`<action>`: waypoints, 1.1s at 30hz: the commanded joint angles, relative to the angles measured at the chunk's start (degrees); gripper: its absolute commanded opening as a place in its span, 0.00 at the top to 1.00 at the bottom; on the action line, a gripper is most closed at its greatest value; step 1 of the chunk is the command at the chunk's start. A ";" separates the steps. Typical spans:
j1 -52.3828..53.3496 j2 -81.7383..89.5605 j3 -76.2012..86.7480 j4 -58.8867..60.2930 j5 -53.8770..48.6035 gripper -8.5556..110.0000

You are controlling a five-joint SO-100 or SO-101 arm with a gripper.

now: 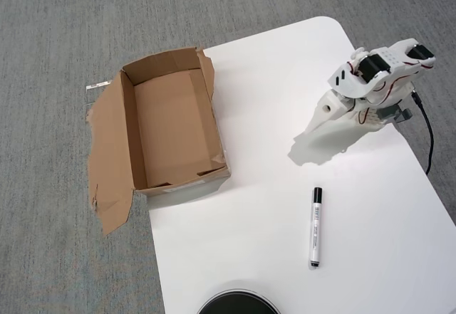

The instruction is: Grasp a pen and put it in the box.

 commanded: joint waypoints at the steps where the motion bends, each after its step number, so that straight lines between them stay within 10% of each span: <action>1: -3.82 1.49 -6.99 0.09 -0.40 0.92; 33: -19.12 -52.38 -60.07 0.18 5.32 0.92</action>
